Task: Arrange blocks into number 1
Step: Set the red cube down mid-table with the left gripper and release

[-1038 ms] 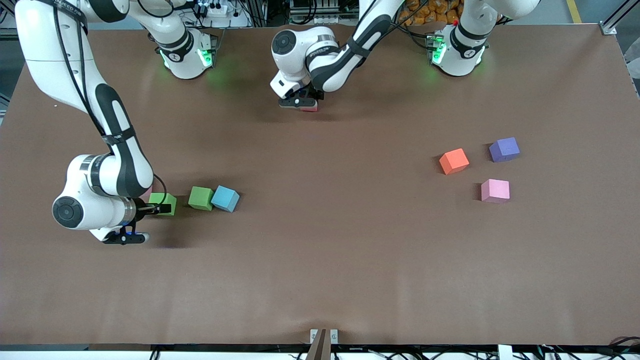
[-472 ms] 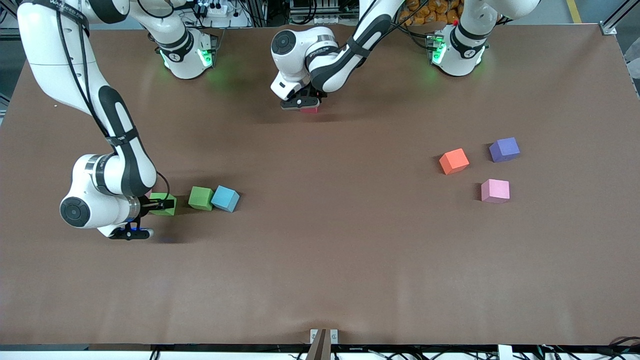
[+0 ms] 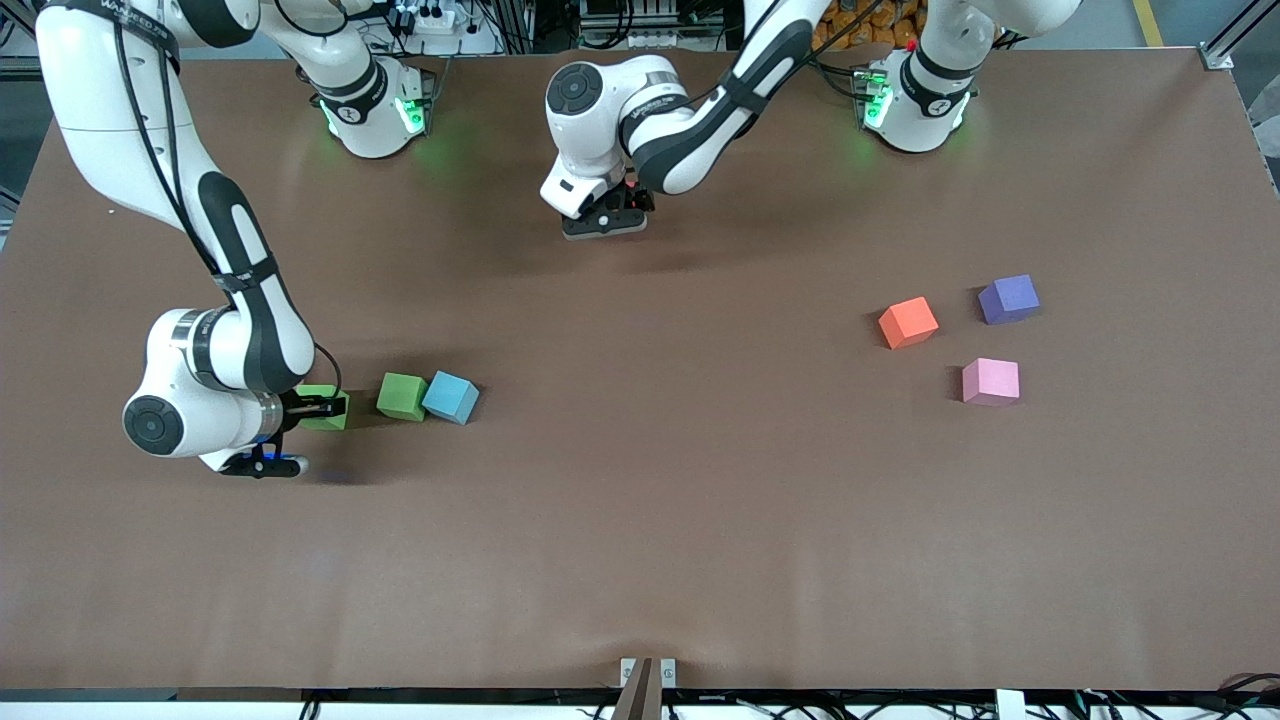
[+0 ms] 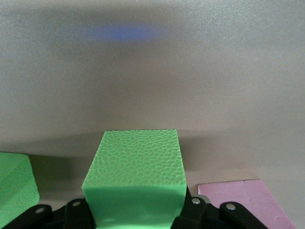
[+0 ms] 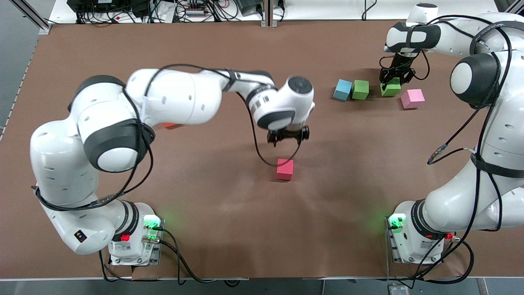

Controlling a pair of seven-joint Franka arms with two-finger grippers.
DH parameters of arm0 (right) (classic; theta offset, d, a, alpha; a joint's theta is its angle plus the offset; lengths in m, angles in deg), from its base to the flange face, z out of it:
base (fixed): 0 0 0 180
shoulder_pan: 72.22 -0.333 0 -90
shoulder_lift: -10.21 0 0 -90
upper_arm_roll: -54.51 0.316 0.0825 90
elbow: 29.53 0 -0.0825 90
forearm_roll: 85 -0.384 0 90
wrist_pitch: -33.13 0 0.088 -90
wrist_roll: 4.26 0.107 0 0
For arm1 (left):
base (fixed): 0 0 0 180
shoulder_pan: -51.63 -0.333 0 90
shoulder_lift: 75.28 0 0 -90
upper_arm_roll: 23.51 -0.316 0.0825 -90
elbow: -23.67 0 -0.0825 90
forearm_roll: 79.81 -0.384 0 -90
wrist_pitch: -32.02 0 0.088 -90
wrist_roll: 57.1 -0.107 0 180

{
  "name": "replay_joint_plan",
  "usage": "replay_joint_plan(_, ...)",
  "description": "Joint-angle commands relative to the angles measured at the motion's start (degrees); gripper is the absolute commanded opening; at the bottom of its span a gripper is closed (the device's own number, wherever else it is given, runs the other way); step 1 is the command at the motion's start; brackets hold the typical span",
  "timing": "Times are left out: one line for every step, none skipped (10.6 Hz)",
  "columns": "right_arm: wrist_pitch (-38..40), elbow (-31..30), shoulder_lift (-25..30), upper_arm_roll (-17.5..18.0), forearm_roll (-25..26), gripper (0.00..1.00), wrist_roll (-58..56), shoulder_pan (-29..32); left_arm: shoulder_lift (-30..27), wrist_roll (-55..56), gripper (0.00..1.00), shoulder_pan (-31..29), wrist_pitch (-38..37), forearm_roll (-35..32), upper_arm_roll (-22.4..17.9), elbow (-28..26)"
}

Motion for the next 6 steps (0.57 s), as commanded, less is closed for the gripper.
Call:
replay_joint_plan(0.6, 0.2, 0.5, 0.2, -0.5, 0.59, 0.9, 0.2, -0.8, 1.3, 1.0, -6.4, -1.8, -1.3, 0.2, 1.6)
replay_joint_plan(0.6, 0.3, 1.5, 0.1, -0.5, 0.59, 0.8, 0.0, -1.1, 0.6, 1.0, -9.8, -1.8, -1.5, 0.2, 1.5)
replay_joint_plan(2.0, 0.2, 4.2, 0.1, -0.4, 0.59, 1.0, -0.2, -1.3, 0.2, 1.0, -13.6, -1.8, -1.6, 0.2, 1.5)
replay_joint_plan(3.7, 0.1, 7.1, 0.0, -0.4, 0.59, 1.9, -0.6, -1.4, -1.5, 1.0, -18.1, -1.8, -1.7, 0.2, 1.6)
replay_joint_plan(3.9, 0.1, 10.4, -0.1, -0.4, 0.59, 3.7, -1.3, -1.5, -5.4, 1.0, -23.5, -1.8, -2.0, 0.2, 1.7)
replay_joint_plan(4.0, 0.1, 12.8, -0.7, -0.4, 0.59, 4.5, -2.9, -2.4, -9.6, 1.0, -28.6, -2.1, -1.9, 0.4, 1.4)
